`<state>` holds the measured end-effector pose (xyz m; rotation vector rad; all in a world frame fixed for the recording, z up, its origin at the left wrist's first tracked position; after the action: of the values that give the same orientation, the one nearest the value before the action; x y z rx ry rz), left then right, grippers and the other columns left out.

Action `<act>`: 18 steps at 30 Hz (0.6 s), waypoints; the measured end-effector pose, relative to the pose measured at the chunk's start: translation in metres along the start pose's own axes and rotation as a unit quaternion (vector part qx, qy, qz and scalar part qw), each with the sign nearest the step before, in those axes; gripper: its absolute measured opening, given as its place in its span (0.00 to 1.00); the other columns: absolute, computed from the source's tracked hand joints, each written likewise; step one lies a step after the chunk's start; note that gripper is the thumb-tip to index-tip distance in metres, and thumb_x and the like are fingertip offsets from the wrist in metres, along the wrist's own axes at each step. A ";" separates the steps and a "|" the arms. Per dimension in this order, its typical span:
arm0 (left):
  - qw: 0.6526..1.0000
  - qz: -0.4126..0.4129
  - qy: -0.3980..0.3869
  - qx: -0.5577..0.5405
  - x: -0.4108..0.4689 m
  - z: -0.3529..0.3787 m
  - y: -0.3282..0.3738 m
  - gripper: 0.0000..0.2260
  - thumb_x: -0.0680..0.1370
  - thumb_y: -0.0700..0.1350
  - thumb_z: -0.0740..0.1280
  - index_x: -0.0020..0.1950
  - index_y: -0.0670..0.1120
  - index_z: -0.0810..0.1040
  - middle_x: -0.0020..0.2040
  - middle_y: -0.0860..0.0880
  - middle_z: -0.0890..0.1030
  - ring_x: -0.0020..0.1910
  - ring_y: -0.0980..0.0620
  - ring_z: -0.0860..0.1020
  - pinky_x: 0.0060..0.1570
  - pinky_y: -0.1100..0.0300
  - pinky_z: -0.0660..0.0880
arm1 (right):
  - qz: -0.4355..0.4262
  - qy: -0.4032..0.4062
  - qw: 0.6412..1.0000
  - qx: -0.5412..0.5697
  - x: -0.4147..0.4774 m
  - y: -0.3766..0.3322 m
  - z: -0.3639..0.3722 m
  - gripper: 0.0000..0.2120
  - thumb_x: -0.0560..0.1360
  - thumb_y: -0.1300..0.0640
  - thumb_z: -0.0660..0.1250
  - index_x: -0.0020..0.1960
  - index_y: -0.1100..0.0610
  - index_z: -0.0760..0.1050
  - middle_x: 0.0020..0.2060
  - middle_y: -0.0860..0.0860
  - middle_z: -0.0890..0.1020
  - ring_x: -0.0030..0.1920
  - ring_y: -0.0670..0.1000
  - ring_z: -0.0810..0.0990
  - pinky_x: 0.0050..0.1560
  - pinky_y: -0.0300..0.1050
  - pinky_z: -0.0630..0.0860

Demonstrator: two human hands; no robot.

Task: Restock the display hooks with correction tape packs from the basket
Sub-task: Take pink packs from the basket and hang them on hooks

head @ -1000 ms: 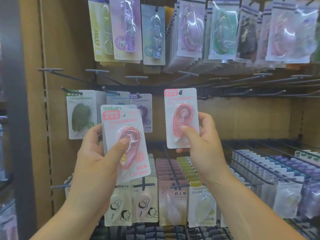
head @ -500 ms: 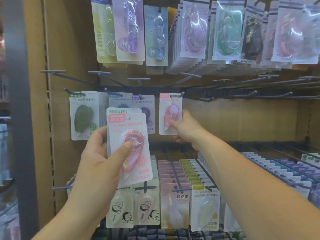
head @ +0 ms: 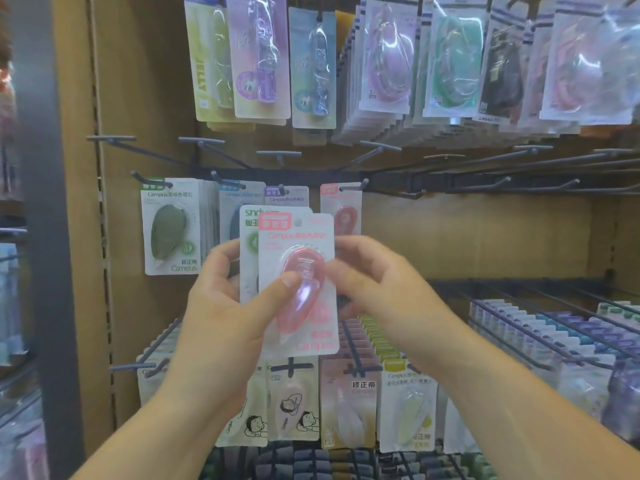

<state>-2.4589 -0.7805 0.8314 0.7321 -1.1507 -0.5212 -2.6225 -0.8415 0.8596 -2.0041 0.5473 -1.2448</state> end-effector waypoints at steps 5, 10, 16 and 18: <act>1.000 0.019 -0.008 -0.009 -0.003 0.015 0.003 0.25 0.69 0.48 0.75 0.65 0.51 0.77 0.57 0.47 0.88 0.55 0.46 0.87 0.54 0.46 0.81 | -0.025 0.007 1.000 -0.016 -0.017 -0.005 0.008 0.14 0.77 0.55 0.74 0.61 0.47 0.79 0.53 0.44 0.87 0.53 0.45 0.86 0.58 0.49 0.83; 0.999 -0.010 -0.025 -0.020 -0.003 0.014 -0.002 0.15 0.77 0.47 0.69 0.64 0.55 0.79 0.57 0.47 0.88 0.55 0.45 0.87 0.56 0.44 0.79 | -0.010 0.003 0.999 0.035 -0.019 0.004 0.004 0.12 0.79 0.55 0.72 0.62 0.50 0.79 0.53 0.50 0.87 0.54 0.53 0.86 0.52 0.53 0.85; 1.000 -0.008 -0.011 0.012 -0.002 0.007 -0.004 0.16 0.83 0.36 0.65 0.64 0.55 0.77 0.59 0.50 0.87 0.58 0.49 0.86 0.62 0.44 0.78 | -0.012 0.027 0.997 0.069 -0.013 0.003 -0.005 0.12 0.82 0.59 0.67 0.64 0.49 0.74 0.51 0.51 0.87 0.47 0.52 0.87 0.33 0.45 0.80; 1.000 -0.004 0.004 0.013 -0.001 0.003 -0.003 0.16 0.84 0.36 0.65 0.63 0.56 0.77 0.58 0.51 0.87 0.58 0.50 0.86 0.62 0.44 0.78 | -0.029 0.056 0.996 0.061 -0.010 0.000 -0.013 0.12 0.82 0.59 0.66 0.64 0.48 0.73 0.51 0.50 0.87 0.47 0.52 0.87 0.33 0.48 0.81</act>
<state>-2.4622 -0.7825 0.8294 0.7623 -1.1485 -0.5102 -2.6386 -0.8396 0.8574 -1.8692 0.4579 -1.3982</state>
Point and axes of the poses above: each hand's wrist, its own x-axis towards the middle knuckle, its own z-axis out of the palm, y = z × x, the point moved 6 cm from there along x, towards the middle knuckle
